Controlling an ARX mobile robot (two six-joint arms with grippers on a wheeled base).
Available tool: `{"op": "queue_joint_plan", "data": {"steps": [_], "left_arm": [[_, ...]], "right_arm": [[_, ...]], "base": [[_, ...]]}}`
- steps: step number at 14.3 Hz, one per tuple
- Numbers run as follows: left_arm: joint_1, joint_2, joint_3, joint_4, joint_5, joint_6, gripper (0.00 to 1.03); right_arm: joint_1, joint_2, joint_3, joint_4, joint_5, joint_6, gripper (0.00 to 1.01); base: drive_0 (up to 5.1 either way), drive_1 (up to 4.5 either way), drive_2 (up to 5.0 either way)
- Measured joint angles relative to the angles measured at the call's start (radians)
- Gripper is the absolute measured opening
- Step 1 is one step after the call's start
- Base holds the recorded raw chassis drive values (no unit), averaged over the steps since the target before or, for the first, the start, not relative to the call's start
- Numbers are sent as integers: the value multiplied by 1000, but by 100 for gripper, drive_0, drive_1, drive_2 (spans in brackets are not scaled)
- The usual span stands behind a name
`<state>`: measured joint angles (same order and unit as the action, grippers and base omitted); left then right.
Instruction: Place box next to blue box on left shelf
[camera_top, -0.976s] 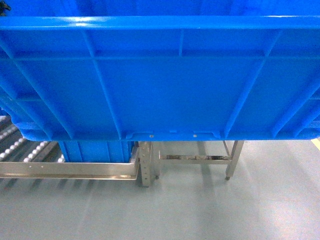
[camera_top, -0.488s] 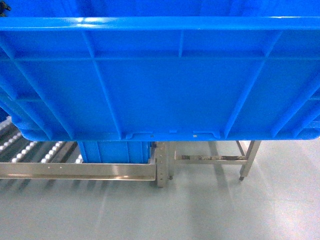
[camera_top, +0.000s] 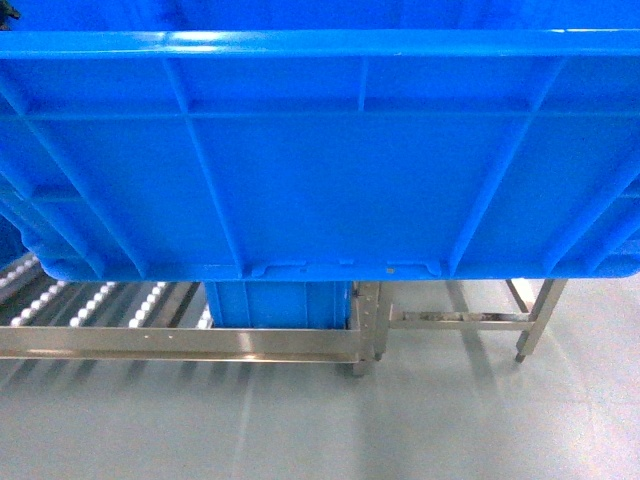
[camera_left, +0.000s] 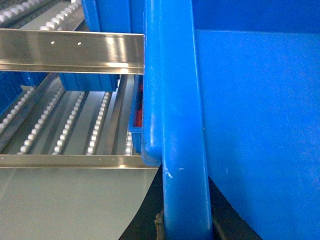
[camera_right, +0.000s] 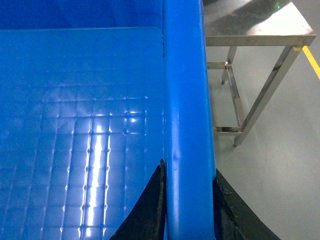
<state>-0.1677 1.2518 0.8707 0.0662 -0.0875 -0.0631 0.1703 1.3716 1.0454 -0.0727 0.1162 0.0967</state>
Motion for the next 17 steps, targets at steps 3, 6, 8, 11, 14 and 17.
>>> {"op": "queue_joint_plan", "data": {"steps": [3,6,8,11,14,17], "left_arm": [[0,0,0,-2,1,-1,6],[0,0,0,-2,1,-1,6],[0,0,0,0,0,2,6],[0,-1,0,0,0,2,6],[0,-1,0,-1,0,3,6],[0,-1,0,-2,0,2,6]], "right_arm": [[0,0,0,1,1,0,18],[0,0,0,1,1,0,18],[0,0,0,-2,0,0,18],[0,0,0,0,0,0,18],[0,0,0,-3,0,0,18],[0,0,0,-2,0,0,18]], "base": [[-498,247,247],[-502,243,243],[-506,239,239],[-508,237,237],[-507,238,238],[-503,243,243]]}}
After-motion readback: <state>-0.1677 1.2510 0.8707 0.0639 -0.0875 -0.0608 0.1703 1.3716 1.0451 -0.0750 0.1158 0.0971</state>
